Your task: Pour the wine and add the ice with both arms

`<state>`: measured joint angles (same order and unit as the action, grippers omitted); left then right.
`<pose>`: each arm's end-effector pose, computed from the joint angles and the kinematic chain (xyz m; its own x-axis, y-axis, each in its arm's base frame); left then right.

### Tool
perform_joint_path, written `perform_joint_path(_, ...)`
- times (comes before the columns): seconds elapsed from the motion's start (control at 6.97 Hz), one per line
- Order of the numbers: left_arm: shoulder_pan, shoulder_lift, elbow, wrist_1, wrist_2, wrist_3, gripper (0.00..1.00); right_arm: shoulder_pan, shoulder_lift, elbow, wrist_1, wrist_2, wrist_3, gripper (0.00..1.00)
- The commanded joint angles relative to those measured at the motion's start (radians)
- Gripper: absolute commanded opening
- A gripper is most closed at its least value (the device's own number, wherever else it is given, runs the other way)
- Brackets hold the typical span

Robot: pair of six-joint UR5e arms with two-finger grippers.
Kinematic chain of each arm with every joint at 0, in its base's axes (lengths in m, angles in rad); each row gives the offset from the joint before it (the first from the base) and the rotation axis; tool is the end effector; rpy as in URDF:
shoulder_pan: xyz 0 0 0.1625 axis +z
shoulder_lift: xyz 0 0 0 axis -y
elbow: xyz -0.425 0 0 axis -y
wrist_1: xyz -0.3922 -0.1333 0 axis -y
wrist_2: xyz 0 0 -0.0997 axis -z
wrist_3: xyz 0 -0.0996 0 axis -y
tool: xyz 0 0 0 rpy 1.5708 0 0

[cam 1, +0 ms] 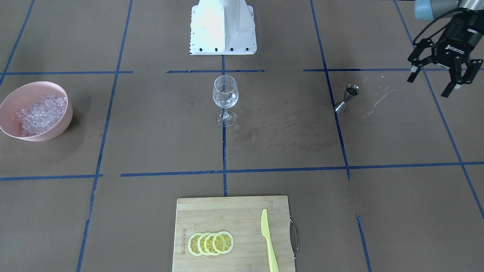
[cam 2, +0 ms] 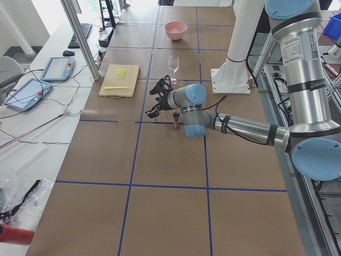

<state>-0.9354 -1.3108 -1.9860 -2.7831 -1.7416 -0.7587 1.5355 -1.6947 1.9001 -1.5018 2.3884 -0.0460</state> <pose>0.1405 -0.3866 0.4348 0.5863 0.4099 -0.6987 0.3907 0.6125 0.6872 0.0449 -0.4477 0.5428 0.6743 -0.2657 0.6890 0.0650 0.9508 0.3030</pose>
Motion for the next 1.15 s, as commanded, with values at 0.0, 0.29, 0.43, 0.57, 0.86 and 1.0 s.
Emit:
perform_joint_path(0.0,0.285,0.016,-0.022,-0.001,0.378,-0.132,1.00,0.000,-0.002,-0.001,0.000,0.000,0.000,1.00)
perform_joint_path(0.29,0.548,0.030,-0.022,0.004,0.728,-0.217,1.00,0.000,-0.003,-0.003,0.000,0.000,0.000,1.00)
perform_joint_path(0.43,0.655,0.034,-0.011,0.007,0.880,-0.253,1.00,0.000,-0.005,-0.003,0.000,0.000,0.000,1.00)
perform_joint_path(0.57,0.744,0.034,0.022,0.007,1.016,-0.277,1.00,0.000,-0.005,-0.003,0.000,0.000,0.000,1.00)
perform_joint_path(0.86,0.828,0.033,0.088,0.005,1.172,-0.298,1.00,0.000,-0.010,-0.003,0.000,0.000,0.000,1.00)
perform_joint_path(1.0,0.851,0.025,0.113,0.004,1.217,-0.309,1.00,0.000,-0.010,-0.003,0.000,0.000,0.000,1.00)
